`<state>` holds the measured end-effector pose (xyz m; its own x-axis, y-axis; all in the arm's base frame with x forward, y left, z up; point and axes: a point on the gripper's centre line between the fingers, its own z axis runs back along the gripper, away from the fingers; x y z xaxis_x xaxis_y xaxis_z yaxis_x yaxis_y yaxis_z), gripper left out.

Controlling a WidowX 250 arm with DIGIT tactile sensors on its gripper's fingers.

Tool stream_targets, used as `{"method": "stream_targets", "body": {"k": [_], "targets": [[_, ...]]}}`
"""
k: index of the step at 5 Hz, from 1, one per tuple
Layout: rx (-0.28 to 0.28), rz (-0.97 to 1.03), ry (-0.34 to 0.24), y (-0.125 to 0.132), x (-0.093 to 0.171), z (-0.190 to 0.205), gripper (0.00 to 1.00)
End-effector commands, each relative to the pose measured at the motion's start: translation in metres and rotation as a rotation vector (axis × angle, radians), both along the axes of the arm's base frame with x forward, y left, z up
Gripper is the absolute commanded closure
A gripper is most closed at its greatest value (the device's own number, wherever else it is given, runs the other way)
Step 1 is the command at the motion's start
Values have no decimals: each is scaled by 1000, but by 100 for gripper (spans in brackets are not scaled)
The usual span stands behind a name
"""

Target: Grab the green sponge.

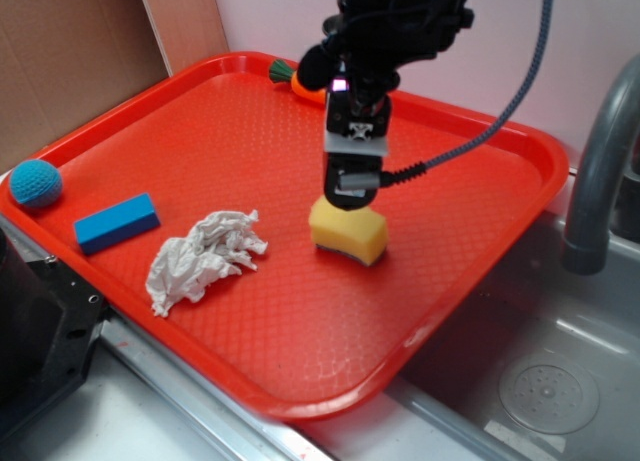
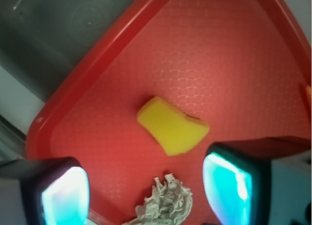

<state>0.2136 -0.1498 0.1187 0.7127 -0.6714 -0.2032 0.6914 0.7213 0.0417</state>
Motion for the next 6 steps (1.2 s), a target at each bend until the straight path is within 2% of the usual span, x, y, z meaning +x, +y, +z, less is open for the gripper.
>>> {"method": "stream_targets", "body": {"k": [1, 2, 3, 4, 5, 6], "targets": [[-40, 8, -55, -9, -9, 12, 0], [-40, 8, -55, -9, -9, 12, 0], [-106, -191, -145, -10, -12, -15, 0], [-61, -234, -152, -9, -6, -31, 0], [-51, -235, -119, 0, -5, -44, 0], [-43, -215, -47, 11, -10, -59, 0]]}}
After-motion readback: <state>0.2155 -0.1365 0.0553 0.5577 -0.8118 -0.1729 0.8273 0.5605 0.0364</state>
